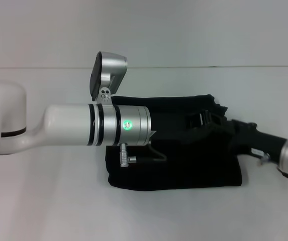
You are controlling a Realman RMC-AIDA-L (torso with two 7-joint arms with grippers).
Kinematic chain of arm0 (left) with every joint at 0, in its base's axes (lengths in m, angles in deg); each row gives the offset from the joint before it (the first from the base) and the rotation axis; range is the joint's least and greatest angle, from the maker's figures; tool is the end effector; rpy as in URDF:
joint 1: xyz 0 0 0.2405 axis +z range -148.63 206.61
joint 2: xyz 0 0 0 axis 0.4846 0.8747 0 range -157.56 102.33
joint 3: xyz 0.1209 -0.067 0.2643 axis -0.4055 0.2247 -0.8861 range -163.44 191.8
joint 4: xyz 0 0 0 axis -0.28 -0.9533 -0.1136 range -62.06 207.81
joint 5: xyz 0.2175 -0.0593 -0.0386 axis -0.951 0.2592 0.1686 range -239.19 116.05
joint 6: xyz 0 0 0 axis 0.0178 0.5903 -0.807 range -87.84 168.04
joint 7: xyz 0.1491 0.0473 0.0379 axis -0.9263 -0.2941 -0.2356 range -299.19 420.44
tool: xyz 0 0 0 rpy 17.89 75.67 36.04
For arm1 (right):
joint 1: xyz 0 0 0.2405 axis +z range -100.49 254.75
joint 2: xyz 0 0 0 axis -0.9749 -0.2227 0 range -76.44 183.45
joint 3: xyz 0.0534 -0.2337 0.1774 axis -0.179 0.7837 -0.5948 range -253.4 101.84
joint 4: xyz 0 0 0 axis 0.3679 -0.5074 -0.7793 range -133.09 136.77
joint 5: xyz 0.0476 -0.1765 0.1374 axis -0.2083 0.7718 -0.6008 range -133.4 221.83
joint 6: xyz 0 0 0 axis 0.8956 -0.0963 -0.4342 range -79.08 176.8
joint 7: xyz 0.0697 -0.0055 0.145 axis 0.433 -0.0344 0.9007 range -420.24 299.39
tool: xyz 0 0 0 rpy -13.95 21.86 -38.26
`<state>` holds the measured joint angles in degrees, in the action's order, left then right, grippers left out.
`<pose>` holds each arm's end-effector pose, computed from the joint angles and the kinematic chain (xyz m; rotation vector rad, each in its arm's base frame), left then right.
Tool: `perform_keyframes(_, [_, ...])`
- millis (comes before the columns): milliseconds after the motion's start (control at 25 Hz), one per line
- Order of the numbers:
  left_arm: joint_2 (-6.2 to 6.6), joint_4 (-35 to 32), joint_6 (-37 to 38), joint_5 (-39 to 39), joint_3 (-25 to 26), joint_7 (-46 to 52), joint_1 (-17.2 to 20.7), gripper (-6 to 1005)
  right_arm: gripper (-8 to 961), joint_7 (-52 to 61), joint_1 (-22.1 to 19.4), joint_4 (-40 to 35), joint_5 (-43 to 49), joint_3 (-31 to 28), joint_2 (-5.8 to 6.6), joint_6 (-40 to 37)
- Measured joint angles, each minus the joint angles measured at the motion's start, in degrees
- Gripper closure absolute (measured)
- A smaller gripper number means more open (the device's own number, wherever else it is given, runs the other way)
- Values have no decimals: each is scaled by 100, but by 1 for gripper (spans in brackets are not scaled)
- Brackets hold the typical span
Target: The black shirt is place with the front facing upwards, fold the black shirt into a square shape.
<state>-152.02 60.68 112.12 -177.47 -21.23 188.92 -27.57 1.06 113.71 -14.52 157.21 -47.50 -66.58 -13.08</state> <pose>-0.1488 0.4220 -0.1600 2.2709 1.7750 0.7587 0.3298 0.4073 -0.0921 -2.4081 0.7172 0.5441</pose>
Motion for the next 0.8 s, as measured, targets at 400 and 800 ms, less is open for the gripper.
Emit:
perform_keyframes(400, [-15, 70, 58, 4, 1, -268, 115, 850, 239, -65, 687, 132, -1048, 25, -10, 1142])
perform_keyframes(800, [-40, 624, -706, 62, 53, -777, 101, 832, 239, -493, 716, 166, -1286, 18, -13, 1620])
